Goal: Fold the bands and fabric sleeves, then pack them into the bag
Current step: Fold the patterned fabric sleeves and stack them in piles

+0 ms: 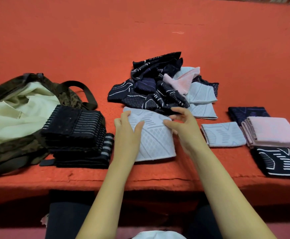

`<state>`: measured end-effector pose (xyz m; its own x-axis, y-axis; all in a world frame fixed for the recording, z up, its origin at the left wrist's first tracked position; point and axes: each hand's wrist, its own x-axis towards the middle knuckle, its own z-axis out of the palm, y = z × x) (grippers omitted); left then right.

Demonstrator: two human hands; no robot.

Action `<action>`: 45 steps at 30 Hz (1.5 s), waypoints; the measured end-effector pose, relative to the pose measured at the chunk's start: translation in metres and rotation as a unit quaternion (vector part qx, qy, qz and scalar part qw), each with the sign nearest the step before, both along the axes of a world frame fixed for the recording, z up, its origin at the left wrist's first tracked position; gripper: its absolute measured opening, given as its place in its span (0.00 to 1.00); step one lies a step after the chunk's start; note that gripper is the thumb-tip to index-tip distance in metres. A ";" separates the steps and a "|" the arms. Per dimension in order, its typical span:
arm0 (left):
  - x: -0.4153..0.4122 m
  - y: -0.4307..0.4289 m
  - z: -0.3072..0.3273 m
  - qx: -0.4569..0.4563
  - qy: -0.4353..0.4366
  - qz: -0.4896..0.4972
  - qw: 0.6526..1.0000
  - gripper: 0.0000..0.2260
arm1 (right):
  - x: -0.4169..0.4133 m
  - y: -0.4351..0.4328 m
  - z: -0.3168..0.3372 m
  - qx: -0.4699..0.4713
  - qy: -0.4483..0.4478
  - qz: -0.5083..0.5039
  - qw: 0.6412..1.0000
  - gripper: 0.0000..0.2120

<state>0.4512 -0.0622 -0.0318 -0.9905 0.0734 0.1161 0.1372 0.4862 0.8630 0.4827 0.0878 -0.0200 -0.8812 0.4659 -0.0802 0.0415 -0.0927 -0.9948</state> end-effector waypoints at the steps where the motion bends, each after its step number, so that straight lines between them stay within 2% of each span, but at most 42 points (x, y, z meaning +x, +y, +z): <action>1: 0.002 0.000 -0.002 -0.008 -0.004 -0.006 1.000 0.21 | 0.002 0.002 -0.001 0.029 0.017 -0.014 0.999 0.20; 3: 0.002 0.000 -0.007 -0.038 -0.020 -0.020 0.999 0.22 | 0.005 0.002 -0.005 0.049 0.010 -0.019 0.999 0.19; 6: 0.003 0.000 -0.012 -0.096 -0.027 -0.028 0.995 0.22 | 0.006 0.002 -0.017 0.082 -0.106 0.005 0.991 0.15; 10: 0.004 0.001 -0.009 -0.182 0.005 0.001 0.983 0.18 | 0.002 0.008 -0.012 0.184 -0.223 0.086 0.953 0.19; 13: 0.000 0.000 -0.010 -0.187 -0.006 -0.026 0.982 0.20 | 0.001 0.011 -0.004 0.212 -0.258 0.133 0.933 0.20; 15: -0.002 -0.001 -0.007 -0.137 -0.011 -0.038 0.990 0.20 | 0.002 0.012 -0.004 0.182 -0.205 0.103 0.956 0.20; 18: -0.007 -0.002 0.000 -0.035 0.010 -0.051 0.998 0.21 | 0.005 0.009 -0.002 0.138 -0.073 0.042 0.987 0.18; 20: -0.010 0.000 0.009 0.040 0.047 -0.078 0.995 0.21 | 0.006 0.006 0.006 0.136 0.025 0.014 0.990 0.17; 23: -0.011 0.003 0.031 0.182 0.093 -0.139 0.969 0.23 | 0.010 0.005 0.025 0.098 0.195 -0.009 0.976 0.19; 25: -0.017 0.000 0.036 0.229 0.104 -0.187 0.950 0.23 | 0.012 0.008 0.035 0.094 0.240 -0.005 0.966 0.18; 27: -0.028 -0.003 0.026 0.214 0.080 -0.224 0.948 0.24 | 0.010 0.013 0.026 0.087 0.196 -0.016 0.977 0.15; 30: -0.036 0.003 -0.005 0.047 -0.005 -0.181 0.982 0.22 | 0.003 0.021 -0.010 0.138 0.048 -0.004 0.989 0.15; 31: -0.036 0.005 -0.016 -0.010 -0.013 -0.153 0.988 0.21 | 0.003 0.023 -0.024 0.170 0.006 0.012 0.985 0.15; 33: -0.032 0.006 -0.031 -0.059 0.012 -0.117 0.991 0.18 | 0.004 0.025 -0.044 0.226 -0.038 0.026 0.973 0.14; 38: -0.029 0.004 -0.036 -0.070 0.077 -0.100 0.990 0.16 | -0.004 0.024 -0.040 0.240 -0.040 0.037 0.969 0.14; 42: -0.021 0.004 -0.029 0.021 0.156 -0.099 0.983 0.17 | -0.003 0.018 -0.028 0.286 0.093 0.014 0.954 0.16; 43: -0.020 0.004 -0.028 0.025 0.161 -0.096 0.982 0.17 | -0.003 0.017 -0.028 0.296 0.111 0.005 0.949 0.16; 45: -0.021 0.005 -0.029 -0.002 0.124 -0.095 0.988 0.19 | -0.008 0.019 -0.036 0.323 0.080 0.008 0.943 0.17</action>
<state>0.4299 -0.0568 -0.0611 -0.8998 0.2561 0.3533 0.4337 0.4355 0.7888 0.4751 0.1070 -0.0564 -0.8649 0.3594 0.3503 -0.1173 0.5339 -0.8374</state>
